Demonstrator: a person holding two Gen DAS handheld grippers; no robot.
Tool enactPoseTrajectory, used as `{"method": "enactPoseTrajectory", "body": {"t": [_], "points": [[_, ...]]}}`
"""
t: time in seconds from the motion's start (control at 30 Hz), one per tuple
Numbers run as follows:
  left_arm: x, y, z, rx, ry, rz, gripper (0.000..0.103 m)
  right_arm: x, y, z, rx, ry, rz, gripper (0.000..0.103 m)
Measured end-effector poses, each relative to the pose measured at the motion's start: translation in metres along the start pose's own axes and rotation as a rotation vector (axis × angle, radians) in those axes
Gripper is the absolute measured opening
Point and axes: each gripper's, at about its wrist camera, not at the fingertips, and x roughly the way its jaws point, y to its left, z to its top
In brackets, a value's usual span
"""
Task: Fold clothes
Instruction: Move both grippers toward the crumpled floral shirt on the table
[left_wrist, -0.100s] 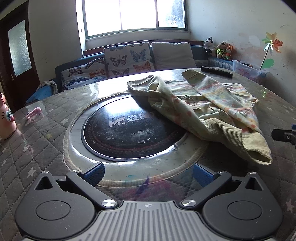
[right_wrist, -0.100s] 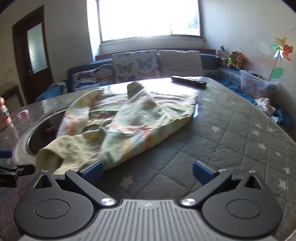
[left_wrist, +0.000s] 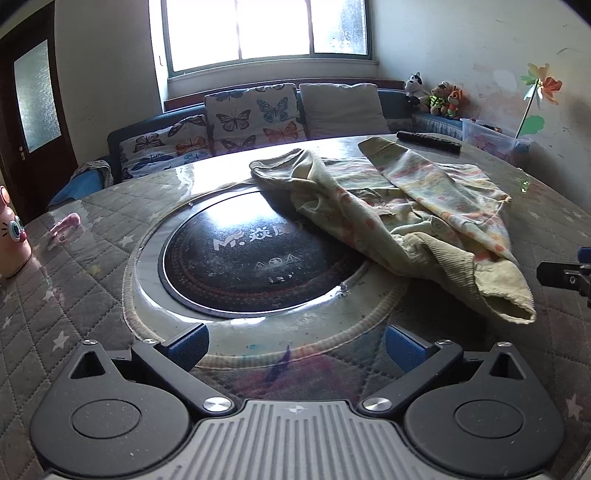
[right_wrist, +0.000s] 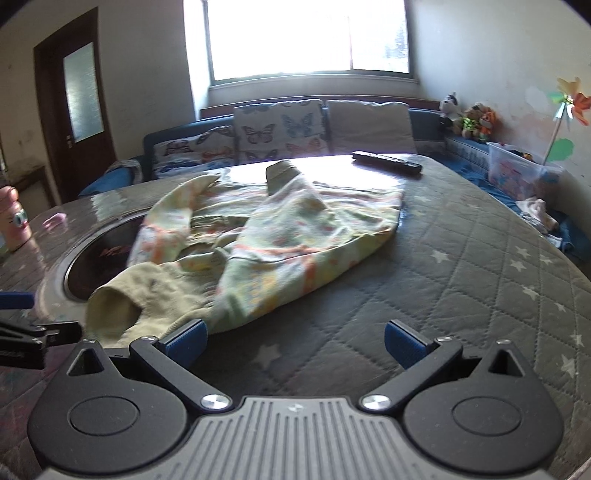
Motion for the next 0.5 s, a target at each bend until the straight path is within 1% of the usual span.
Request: {"method": "enactPoseTrajectory", "body": {"t": [0.13, 0.17, 0.23, 0.27, 0.37, 0.5], "points": [[-0.004, -0.011, -0.004, 0.0, 0.001, 0.001, 0.103, -0.005, 0.001, -0.001, 0.001, -0.007, -0.011, 0.103], [-0.005, -0.013, -0.005, 0.0, 0.0, 0.002, 0.103, -0.007, 0.013, -0.005, -0.029, -0.015, -0.024, 0.103], [-0.008, -0.016, -0.006, -0.001, -0.001, 0.006, 0.103, -0.007, 0.024, -0.007, -0.033, 0.002, -0.019, 0.103], [-0.009, -0.018, -0.007, 0.0, -0.001, 0.008, 0.103, -0.008, 0.022, -0.005, -0.028, 0.017, 0.012, 0.103], [-0.012, -0.016, -0.008, 0.007, 0.001, 0.001, 0.103, -0.009, 0.015, -0.009, -0.031, 0.041, 0.048, 0.103], [-0.014, -0.018, -0.01, 0.014, 0.006, 0.002, 0.103, -0.011, 0.02, -0.012, -0.041, 0.047, 0.056, 0.103]]}}
